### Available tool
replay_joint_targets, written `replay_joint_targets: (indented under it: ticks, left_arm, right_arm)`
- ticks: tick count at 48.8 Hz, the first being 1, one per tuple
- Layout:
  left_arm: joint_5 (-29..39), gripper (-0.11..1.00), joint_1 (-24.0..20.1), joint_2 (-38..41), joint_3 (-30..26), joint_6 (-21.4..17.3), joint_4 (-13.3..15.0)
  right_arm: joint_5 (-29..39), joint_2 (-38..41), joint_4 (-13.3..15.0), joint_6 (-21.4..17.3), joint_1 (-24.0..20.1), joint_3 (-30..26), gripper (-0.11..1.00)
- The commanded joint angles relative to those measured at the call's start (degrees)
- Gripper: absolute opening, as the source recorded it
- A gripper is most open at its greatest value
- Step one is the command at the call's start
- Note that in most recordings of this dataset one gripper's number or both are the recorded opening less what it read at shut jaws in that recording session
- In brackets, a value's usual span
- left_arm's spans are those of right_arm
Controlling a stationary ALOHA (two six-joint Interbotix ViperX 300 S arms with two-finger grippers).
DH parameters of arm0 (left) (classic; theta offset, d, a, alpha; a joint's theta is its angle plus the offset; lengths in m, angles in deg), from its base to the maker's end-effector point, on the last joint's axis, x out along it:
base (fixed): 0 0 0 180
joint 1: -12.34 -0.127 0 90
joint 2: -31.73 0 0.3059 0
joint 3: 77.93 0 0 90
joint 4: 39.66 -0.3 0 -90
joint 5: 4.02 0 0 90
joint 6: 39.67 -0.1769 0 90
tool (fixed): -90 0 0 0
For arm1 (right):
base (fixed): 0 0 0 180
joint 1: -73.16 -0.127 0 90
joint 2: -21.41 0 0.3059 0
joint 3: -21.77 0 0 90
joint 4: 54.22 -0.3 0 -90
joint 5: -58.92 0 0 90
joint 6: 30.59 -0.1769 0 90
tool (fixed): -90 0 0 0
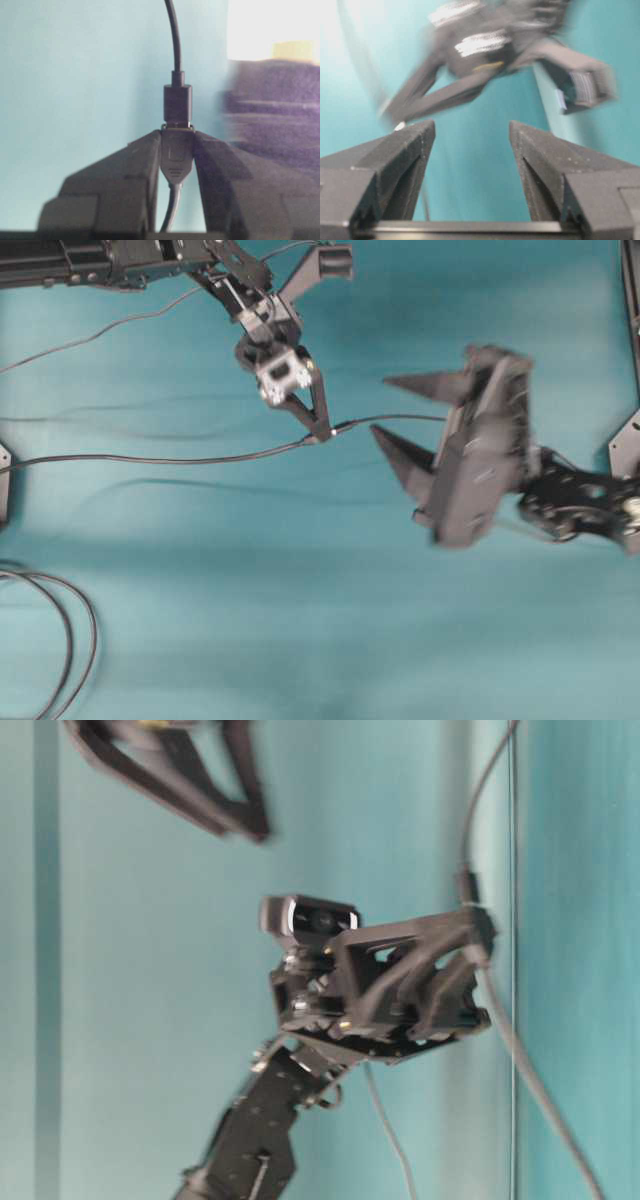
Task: Insert the USB using both arms.
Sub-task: 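Open the right gripper and pull it back away from the plug, then lower the joined connector to the table with the left gripper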
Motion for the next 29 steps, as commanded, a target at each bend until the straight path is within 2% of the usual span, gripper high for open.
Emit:
replay_joint_targets:
  ticks: [1, 9, 16, 22, 29]
  left_arm:
    - [-4.31, 0.09, 2.81, -2.64, -1.32, 1.49, -4.66]
    - [-11.34, 0.09, 7.03, -2.46, -1.23, 1.93, -10.11]
    - [-18.72, 0.09, 10.11, -2.46, -0.88, 2.02, -13.89]
    - [-24.79, 0.09, 12.83, -2.02, -0.26, 2.11, -17.67]
    - [-27.33, 0.09, 15.21, -0.97, 0.26, 2.11, -21.45]
  right_arm:
    - [0.62, -3.52, 0.09, -5.36, -0.18, 0.7, 0.68]
    - [0.79, -7.82, 0.18, -14.41, -0.09, 3.87, 0.68]
    - [0.79, -11.07, 0.09, -20.48, -0.09, 6.59, 0.68]
    - [0.88, -12.83, 0.18, -23.47, -0.09, 8.61, 0.68]
    - [0.88, -13.27, -0.09, -24.26, -0.09, 10.02, 0.68]
